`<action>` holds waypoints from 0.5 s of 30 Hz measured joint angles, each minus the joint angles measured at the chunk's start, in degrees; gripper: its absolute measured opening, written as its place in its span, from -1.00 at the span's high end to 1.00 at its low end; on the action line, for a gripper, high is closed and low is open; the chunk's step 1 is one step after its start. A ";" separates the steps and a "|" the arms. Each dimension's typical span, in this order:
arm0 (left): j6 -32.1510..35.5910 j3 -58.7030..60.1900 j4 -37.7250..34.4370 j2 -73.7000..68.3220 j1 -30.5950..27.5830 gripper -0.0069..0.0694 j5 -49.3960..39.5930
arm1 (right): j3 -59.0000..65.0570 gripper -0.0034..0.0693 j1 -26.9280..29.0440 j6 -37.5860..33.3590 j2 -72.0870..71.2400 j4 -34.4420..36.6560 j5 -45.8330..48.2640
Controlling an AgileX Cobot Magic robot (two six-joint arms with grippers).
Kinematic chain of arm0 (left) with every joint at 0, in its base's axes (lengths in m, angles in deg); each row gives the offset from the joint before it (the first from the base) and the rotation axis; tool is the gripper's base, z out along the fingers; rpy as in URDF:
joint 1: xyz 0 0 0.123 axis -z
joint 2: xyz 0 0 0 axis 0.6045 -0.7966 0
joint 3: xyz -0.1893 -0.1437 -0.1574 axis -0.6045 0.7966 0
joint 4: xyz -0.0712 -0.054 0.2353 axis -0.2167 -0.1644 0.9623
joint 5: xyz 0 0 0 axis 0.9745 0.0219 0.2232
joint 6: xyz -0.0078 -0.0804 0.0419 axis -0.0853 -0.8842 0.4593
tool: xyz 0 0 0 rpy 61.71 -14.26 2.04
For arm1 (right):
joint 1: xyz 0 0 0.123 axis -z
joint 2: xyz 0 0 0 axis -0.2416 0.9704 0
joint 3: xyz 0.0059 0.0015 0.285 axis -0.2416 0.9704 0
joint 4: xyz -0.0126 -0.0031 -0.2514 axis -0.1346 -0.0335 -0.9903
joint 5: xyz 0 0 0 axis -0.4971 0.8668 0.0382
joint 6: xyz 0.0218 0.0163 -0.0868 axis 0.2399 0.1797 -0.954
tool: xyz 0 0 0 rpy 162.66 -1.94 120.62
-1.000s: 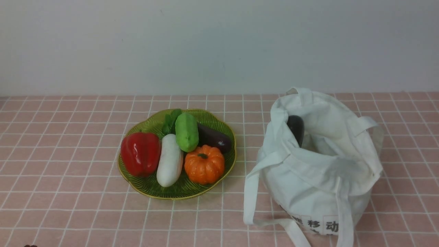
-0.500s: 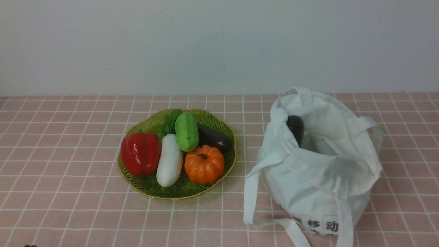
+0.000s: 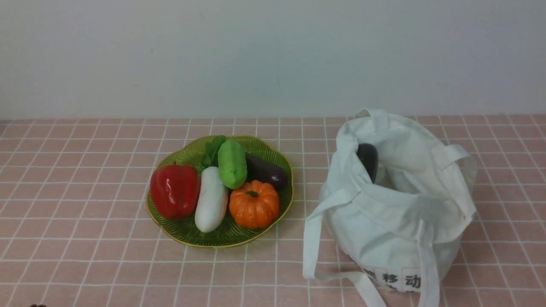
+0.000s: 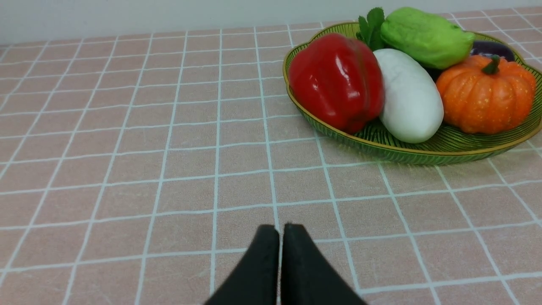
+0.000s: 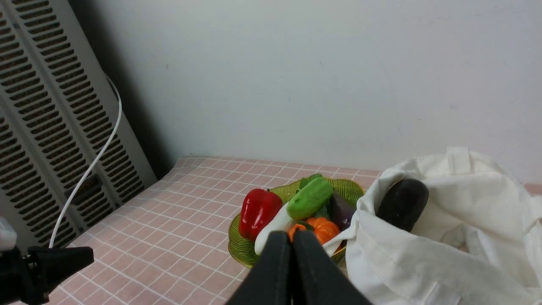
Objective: Take vegetables from bag on pink coffee tablecloth place on plate.
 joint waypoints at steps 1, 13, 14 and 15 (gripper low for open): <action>0.00 0.00 0.00 0.00 0.00 0.83 0.00 | 0.00 0.95 0.00 -0.93 0.00 0.00 -0.39; 0.00 0.00 0.00 0.00 0.00 0.83 0.00 | 6.54 0.95 0.00 -11.86 0.00 0.00 -16.62; 0.00 0.00 0.00 0.00 0.00 0.83 0.00 | 6.77 0.95 0.00 -11.89 0.00 0.00 -16.78; 0.00 0.00 0.00 0.00 0.00 0.83 0.00 | 7.22 0.95 0.00 -11.99 0.00 0.00 -17.29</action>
